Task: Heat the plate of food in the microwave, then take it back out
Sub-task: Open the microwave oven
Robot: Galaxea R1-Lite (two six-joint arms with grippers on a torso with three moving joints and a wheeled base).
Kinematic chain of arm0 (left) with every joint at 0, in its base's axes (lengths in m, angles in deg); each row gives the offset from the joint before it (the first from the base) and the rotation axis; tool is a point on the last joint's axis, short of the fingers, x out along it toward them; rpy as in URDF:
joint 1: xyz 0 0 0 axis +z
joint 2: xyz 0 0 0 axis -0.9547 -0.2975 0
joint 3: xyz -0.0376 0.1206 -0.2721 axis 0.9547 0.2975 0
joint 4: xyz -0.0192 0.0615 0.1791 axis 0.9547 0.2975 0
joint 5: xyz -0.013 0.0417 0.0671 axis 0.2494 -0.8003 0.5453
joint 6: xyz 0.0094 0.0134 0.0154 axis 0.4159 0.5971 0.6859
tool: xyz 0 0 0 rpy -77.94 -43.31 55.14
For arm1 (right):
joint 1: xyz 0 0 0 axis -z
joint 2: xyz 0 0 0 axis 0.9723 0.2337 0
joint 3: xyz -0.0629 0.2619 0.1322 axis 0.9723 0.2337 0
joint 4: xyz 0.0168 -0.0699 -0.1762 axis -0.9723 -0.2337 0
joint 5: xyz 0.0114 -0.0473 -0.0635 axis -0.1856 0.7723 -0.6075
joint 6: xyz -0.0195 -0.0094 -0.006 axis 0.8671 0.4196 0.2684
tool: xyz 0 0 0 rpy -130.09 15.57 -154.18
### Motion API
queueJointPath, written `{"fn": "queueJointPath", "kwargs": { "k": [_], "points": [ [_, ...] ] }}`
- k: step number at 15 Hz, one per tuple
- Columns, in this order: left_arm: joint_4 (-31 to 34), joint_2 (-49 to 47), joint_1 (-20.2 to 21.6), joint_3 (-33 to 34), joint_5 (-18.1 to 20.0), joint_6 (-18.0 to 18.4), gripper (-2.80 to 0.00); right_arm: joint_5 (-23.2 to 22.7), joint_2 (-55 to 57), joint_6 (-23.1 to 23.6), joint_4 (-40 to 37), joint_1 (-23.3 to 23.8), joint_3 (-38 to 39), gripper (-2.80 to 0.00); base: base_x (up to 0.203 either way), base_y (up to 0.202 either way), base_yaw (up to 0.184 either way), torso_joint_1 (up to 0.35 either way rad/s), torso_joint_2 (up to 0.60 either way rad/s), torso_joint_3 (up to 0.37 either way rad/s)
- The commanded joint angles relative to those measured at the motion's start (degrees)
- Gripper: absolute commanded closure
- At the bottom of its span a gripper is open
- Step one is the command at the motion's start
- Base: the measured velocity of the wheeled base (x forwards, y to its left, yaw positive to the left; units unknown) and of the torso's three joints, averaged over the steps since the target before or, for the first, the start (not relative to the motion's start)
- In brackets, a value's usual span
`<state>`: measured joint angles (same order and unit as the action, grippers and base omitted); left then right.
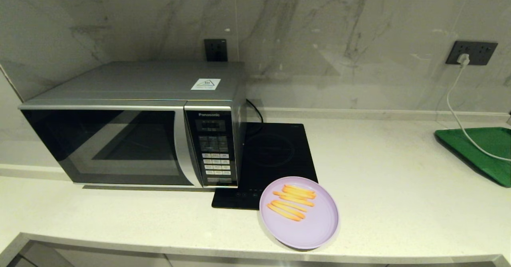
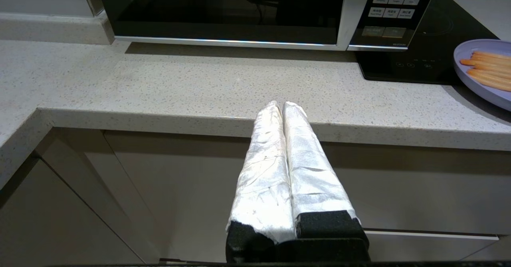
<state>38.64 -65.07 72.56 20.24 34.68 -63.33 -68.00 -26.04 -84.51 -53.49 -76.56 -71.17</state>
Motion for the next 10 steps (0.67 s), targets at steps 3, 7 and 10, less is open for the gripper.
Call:
{"fn": "queueJointPath", "kwargs": {
  "k": [3, 7, 10],
  "points": [
    [0.0, 0.1, 0.0, 0.0, 0.0, 0.0, 0.0, 0.0, 0.0, 0.0, 0.0, 0.0, 0.0, 0.0, 0.0, 0.0, 0.0, 0.0, 0.0, 0.0],
    [0.0, 0.1, 0.0, 0.0, 0.0, 0.0, 0.0, 0.0, 0.0, 0.0, 0.0, 0.0, 0.0, 0.0, 0.0, 0.0, 0.0, 0.0, 0.0, 0.0],
    [0.0, 0.1, 0.0, 0.0, 0.0, 0.0, 0.0, 0.0, 0.0, 0.0, 0.0, 0.0, 0.0, 0.0, 0.0, 0.0, 0.0, 0.0, 0.0, 0.0]
  ]
}}
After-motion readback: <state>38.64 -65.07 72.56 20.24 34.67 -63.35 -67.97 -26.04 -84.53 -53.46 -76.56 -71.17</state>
